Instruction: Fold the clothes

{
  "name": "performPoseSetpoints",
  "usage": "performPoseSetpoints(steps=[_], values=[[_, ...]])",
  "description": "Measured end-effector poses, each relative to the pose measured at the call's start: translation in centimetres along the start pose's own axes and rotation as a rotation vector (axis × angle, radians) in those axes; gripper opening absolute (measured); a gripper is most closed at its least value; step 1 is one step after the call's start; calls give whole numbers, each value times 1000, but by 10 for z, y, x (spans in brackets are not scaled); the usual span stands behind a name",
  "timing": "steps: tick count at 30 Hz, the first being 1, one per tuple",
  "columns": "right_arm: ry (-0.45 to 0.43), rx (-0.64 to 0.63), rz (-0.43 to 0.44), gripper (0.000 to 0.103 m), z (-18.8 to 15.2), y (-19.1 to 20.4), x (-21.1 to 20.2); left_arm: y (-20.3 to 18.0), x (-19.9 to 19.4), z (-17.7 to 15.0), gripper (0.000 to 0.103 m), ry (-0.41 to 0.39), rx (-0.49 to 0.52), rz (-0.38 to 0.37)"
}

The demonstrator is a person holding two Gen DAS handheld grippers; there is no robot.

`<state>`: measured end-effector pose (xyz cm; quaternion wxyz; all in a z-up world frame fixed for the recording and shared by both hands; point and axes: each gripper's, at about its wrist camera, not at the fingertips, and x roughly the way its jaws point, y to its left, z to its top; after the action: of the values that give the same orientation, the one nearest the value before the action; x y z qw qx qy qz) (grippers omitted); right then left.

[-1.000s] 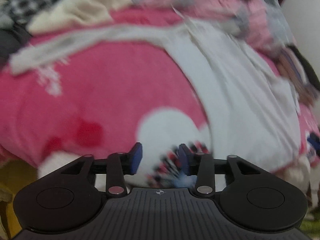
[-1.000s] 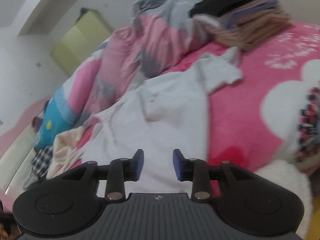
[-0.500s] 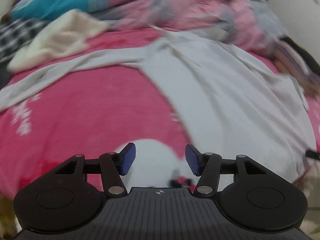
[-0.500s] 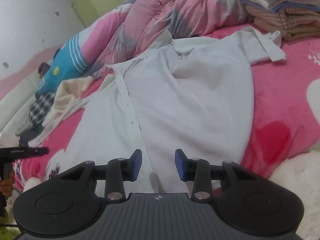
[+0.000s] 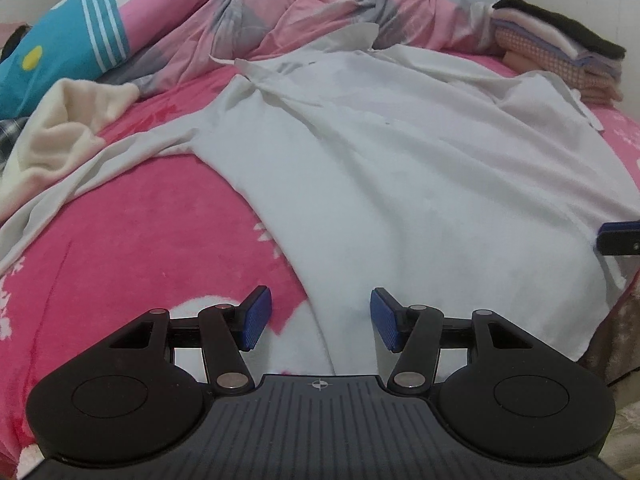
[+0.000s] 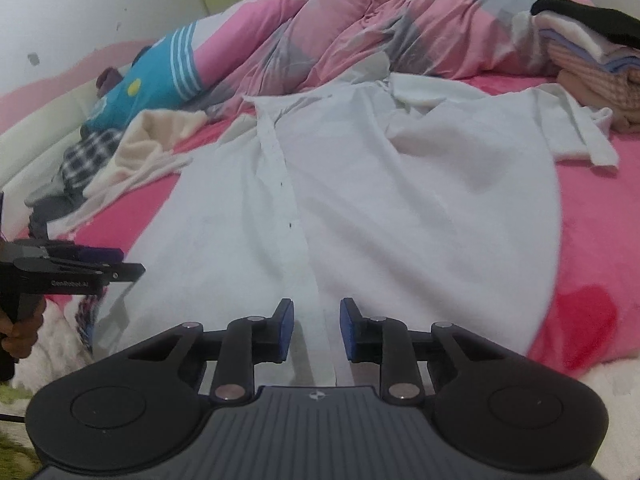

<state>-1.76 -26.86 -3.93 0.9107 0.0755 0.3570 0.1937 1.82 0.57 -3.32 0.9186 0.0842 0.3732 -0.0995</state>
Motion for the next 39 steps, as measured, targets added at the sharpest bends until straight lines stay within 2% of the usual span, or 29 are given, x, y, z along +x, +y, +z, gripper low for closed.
performPoseSetpoints(steps=[2,4,5,11,24,30,32,34,39], values=[[8,-22,0,21,-2,3,5,-1,0,-1,55,-3,2,6],[10,-56,-11,4,-3,7,7,-1,1,-1,56,-3,0,10],[6,-70,-22,1,-3,9,6,-1,1,-1,56,-3,-4,10],[-42,-84,-69,0,-3,12,-9,2,1,0,56,-1,-25,7],[-29,-47,-120,0,-11,5,-7,4,-1,-3,58,-8,-25,23],[-61,33,-107,4,-8,-8,-19,7,-2,-4,64,-9,-36,24],[-81,77,-96,12,-6,-16,-24,10,-3,-3,65,-3,-51,23],[-99,117,-87,29,-6,-22,-28,13,-5,-1,66,3,-65,24],[-123,155,-72,31,-2,-32,-33,22,-14,8,66,-7,-100,23]])
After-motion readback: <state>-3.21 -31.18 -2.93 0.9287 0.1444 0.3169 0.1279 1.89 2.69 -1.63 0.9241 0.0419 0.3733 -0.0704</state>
